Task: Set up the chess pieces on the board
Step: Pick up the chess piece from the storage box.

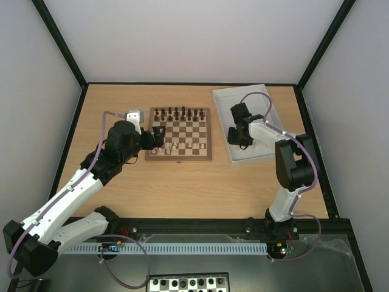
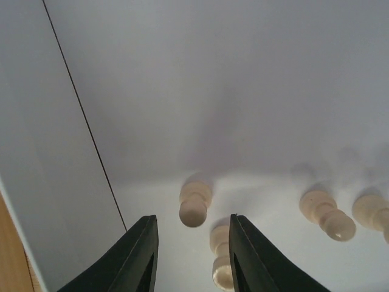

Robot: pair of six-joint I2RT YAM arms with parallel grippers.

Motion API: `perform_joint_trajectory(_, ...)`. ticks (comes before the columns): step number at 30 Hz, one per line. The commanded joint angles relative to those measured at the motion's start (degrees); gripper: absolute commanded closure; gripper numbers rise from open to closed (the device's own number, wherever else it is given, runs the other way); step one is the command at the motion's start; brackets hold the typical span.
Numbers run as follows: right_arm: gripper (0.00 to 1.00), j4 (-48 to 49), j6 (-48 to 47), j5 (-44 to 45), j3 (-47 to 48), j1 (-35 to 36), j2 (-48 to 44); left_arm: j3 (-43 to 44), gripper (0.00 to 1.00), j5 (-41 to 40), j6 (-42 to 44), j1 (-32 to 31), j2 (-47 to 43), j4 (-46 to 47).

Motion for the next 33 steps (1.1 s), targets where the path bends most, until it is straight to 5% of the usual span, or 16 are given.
perform_joint_trajectory(1, 0.67, -0.6, -0.6, -0.2, 1.9, 0.2, 1.9, 1.2, 0.01, -0.5, 0.2, -0.1, 0.4, 0.3)
perform_joint_trajectory(25, 0.92, -0.9, -0.7, 0.6, 3.4, 0.2, 4.0, 2.2, 0.00, -0.7, 0.6, -0.1, 0.7, -0.4)
perform_joint_trajectory(33, 0.93, -4.9, -0.8, 2.2, 8.2, 1.2, -0.6, 3.3, 0.01, -0.6, 1.0, -0.1, -0.2, -1.7)
